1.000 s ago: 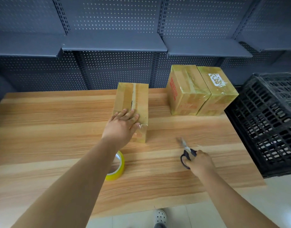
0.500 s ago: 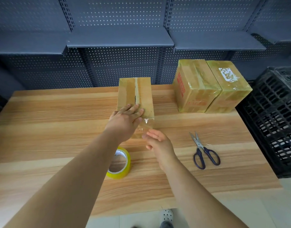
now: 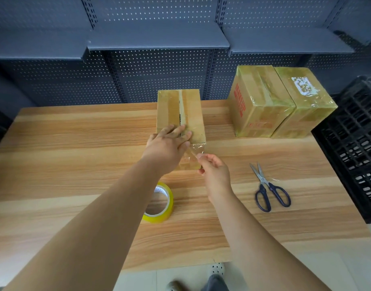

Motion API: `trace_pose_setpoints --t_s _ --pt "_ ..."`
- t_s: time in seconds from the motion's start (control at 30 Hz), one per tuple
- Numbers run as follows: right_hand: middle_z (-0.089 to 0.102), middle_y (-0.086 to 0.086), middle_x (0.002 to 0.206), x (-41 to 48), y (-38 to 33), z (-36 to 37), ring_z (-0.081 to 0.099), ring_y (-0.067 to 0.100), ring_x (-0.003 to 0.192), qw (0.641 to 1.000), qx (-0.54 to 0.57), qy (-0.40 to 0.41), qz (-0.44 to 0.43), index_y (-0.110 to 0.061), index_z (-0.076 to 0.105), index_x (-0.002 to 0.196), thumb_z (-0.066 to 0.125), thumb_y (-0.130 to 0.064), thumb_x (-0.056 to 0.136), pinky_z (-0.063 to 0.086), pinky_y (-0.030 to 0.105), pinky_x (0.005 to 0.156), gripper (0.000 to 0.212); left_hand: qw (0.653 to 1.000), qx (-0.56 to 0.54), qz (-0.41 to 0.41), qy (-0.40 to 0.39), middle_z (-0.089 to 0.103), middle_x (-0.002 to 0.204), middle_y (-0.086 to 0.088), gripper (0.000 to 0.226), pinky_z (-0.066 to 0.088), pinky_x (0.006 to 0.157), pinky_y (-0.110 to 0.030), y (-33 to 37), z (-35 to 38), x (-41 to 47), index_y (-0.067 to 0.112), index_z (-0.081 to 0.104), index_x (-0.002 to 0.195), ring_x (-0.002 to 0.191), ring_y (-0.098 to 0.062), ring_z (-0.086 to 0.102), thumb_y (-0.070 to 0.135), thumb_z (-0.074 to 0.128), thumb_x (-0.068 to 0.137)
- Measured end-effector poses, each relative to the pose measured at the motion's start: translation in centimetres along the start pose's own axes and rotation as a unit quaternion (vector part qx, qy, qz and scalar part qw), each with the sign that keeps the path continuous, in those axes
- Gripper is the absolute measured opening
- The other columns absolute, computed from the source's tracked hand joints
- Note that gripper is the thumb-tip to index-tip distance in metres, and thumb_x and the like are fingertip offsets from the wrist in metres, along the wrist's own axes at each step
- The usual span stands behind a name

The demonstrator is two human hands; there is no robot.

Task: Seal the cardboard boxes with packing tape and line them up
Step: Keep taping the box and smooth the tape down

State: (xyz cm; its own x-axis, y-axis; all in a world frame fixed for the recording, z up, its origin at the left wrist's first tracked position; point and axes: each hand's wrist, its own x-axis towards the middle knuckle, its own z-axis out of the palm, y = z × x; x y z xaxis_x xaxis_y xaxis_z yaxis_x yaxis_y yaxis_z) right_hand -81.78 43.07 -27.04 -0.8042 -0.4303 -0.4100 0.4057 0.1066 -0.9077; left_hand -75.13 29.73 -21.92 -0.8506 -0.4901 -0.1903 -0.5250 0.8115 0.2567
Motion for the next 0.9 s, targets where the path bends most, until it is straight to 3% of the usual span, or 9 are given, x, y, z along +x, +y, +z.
trace_pose_setpoints --t_s 0.17,0.27,0.37,0.57,0.73,0.9 --pt "0.067 -0.001 0.093 0.20 0.55 -0.77 0.060 0.014 0.083 0.999 0.005 -0.047 0.011 -0.020 0.066 0.085 0.061 -0.014 0.093 0.048 0.027 0.072 0.011 1.000 0.003 -0.001 -0.002 0.008 0.160 0.025 0.045 0.011 0.118 -0.046 0.08 -0.01 0.12 0.045 0.024 0.150 0.148 -0.007 0.002 0.045 0.020 0.105" --pt "0.063 0.003 0.092 0.22 0.41 -0.42 0.057 0.010 0.079 0.997 0.022 -0.076 0.010 -0.016 0.061 0.087 0.071 -0.015 0.088 0.047 0.022 0.067 0.011 1.000 0.000 -0.002 0.003 0.008 0.160 0.026 0.045 0.009 0.118 -0.047 0.03 0.17 0.12 0.045 0.025 0.149 0.148 -0.006 0.002 0.046 0.020 0.105" --pt "0.057 0.007 0.088 0.42 0.28 -0.10 0.050 0.009 0.070 0.998 0.019 -0.054 -0.015 -0.018 0.060 0.079 0.074 -0.014 0.085 0.044 0.016 0.062 0.016 1.000 -0.002 -0.002 0.007 0.008 0.159 0.026 0.045 0.010 0.119 -0.048 -0.12 0.32 0.16 0.046 0.025 0.149 0.148 -0.006 0.002 0.046 0.020 0.105" --pt "0.069 0.004 0.082 0.26 0.46 -0.23 0.061 0.011 0.075 0.996 0.070 -0.060 -0.018 -0.015 0.057 0.079 0.071 -0.009 0.087 0.046 0.024 0.069 0.018 1.000 -0.006 0.004 0.011 0.009 0.160 0.025 0.045 0.009 0.117 -0.045 -0.12 0.35 0.15 0.045 0.027 0.149 0.148 -0.006 0.002 0.046 0.020 0.104" --pt "0.069 0.001 0.075 -0.16 0.61 -0.26 0.062 0.010 0.066 0.983 0.154 -0.081 0.053 -0.011 0.056 0.088 0.066 -0.003 0.090 0.049 0.023 0.065 0.013 0.999 -0.012 0.009 0.029 0.013 0.159 0.024 0.045 0.011 0.114 -0.041 -0.04 0.44 -0.03 0.044 0.031 0.148 0.148 -0.006 0.004 0.047 0.020 0.104" --pt "0.070 0.003 0.076 0.31 0.49 0.00 0.059 0.010 0.061 0.985 0.145 -0.051 0.078 -0.010 0.063 0.091 0.070 -0.004 0.087 0.052 0.021 0.062 0.010 0.999 -0.019 0.012 0.032 0.014 0.159 0.024 0.047 0.011 0.114 -0.042 0.02 0.49 -0.06 0.044 0.033 0.147 0.147 -0.006 0.005 0.051 0.019 0.103"
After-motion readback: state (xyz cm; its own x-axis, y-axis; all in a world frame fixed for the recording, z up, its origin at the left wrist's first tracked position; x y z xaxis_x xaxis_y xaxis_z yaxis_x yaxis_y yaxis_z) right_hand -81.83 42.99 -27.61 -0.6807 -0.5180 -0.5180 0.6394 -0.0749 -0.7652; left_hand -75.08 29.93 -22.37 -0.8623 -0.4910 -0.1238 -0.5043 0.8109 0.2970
